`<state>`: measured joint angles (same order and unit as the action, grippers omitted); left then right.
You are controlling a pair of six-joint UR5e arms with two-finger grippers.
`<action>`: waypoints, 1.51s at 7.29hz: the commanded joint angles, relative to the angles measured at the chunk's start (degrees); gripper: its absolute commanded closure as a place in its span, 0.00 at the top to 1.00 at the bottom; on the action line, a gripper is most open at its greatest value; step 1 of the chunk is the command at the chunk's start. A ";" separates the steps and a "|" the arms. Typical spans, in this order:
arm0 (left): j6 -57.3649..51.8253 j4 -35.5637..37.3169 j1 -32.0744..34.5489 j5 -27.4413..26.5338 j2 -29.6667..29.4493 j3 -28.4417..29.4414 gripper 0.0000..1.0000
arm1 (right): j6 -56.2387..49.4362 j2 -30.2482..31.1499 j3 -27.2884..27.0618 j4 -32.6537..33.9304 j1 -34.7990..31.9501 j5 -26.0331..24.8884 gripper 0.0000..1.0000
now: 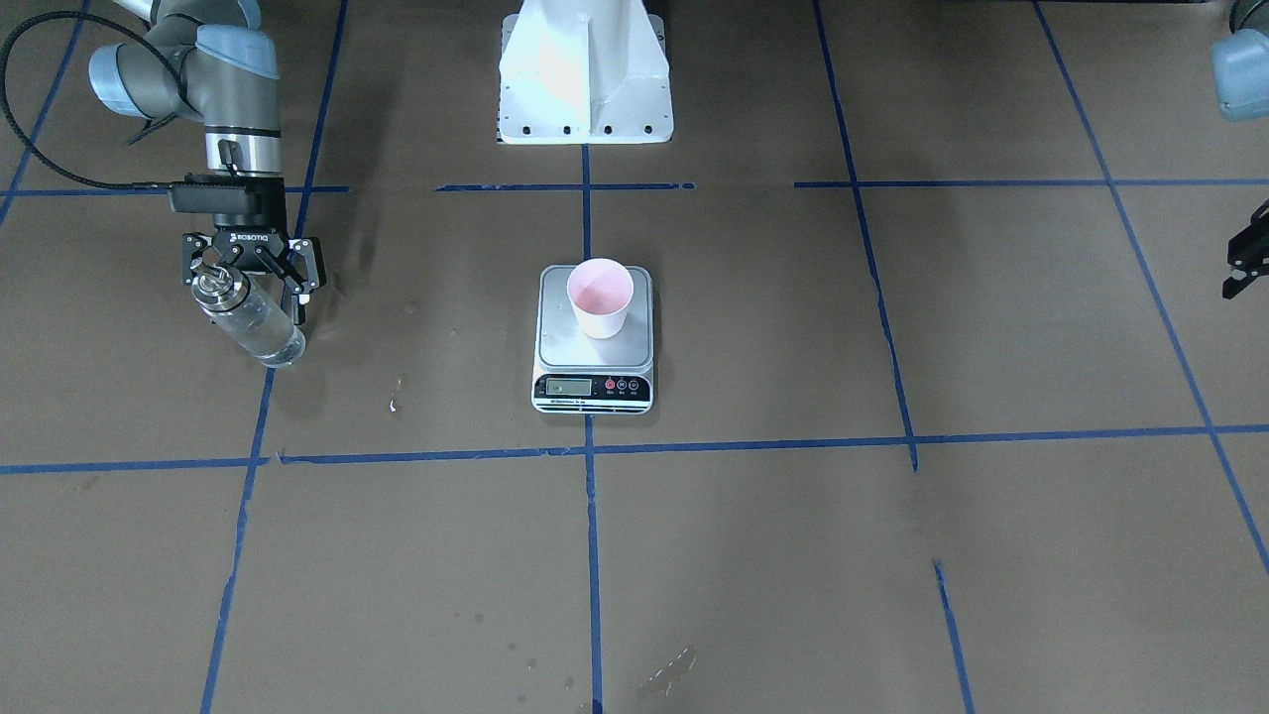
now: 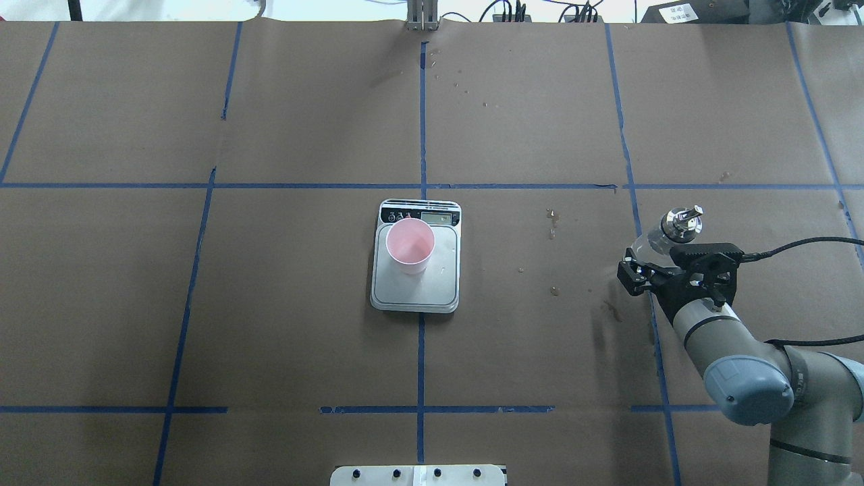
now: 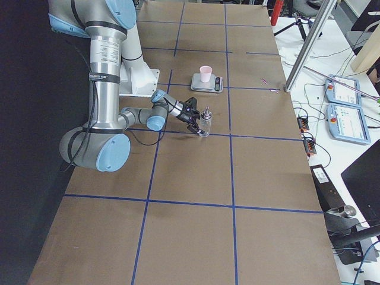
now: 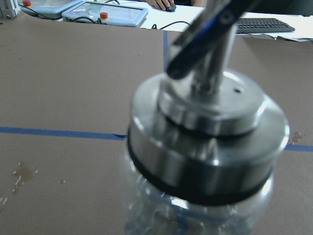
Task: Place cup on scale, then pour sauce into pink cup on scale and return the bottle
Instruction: 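Close the right gripper around the glass bottle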
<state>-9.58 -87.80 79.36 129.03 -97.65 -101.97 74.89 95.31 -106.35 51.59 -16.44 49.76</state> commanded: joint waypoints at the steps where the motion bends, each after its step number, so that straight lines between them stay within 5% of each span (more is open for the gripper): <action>1: 0.00 0.00 0.00 0.00 0.00 -0.07 1.00 | 0.07 -0.30 0.35 0.00 0.00 -2.11 1.00; 10: 0.35 0.09 0.00 0.00 -0.09 -0.33 1.00 | 0.60 -0.65 0.53 0.00 -0.18 -2.38 0.95; 11: 0.35 0.09 0.00 0.00 -0.09 -0.42 1.00 | 0.69 -0.74 0.44 0.00 -0.18 -2.47 0.65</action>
<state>-9.23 -87.74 79.36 129.02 -97.72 -102.32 75.51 94.64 -105.86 51.59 -16.59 47.36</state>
